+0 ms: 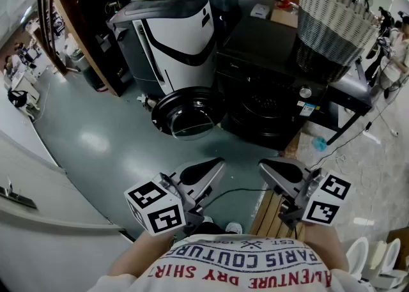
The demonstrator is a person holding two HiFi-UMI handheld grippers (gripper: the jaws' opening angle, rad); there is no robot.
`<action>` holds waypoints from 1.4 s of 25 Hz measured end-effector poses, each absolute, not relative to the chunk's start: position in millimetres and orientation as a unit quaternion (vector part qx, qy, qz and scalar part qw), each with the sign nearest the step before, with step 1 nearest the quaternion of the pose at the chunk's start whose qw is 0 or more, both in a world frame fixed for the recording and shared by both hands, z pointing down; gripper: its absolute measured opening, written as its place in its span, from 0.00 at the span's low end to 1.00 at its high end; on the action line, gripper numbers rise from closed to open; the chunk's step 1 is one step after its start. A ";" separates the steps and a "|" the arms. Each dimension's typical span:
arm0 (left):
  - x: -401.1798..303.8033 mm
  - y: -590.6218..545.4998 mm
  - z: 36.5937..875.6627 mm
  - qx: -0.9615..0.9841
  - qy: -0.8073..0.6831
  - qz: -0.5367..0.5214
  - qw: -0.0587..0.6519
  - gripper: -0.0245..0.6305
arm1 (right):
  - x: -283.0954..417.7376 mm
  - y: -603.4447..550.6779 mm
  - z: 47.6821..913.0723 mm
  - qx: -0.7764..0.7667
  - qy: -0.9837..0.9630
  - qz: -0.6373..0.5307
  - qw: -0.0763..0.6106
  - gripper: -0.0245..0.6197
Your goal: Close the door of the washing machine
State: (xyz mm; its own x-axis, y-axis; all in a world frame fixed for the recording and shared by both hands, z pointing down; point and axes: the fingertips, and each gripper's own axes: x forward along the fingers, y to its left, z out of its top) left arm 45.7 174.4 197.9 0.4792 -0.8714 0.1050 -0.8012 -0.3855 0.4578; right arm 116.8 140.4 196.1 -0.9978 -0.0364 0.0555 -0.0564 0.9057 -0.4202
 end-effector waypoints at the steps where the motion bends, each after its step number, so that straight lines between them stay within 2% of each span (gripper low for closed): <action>1: 45.7 174.5 198.3 0.829 -0.505 -0.076 0.229 0.07 | 116.4 141.0 195.9 0.023 -0.976 0.216 0.022 0.07; 13: 38.4 186.6 202.6 0.807 -0.540 -0.071 0.227 0.07 | 108.0 136.0 212.6 0.018 -0.972 0.230 0.041 0.07; 28: -39.8 162.0 235.7 0.770 -0.576 -0.098 0.257 0.07 | 16.6 120.0 253.1 -0.038 -0.965 0.237 0.103 0.07; 35: -119.9 129.8 262.4 0.759 -0.576 -0.091 0.288 0.07 | -60.0 83.5 291.6 -0.016 -0.953 0.274 0.126 0.07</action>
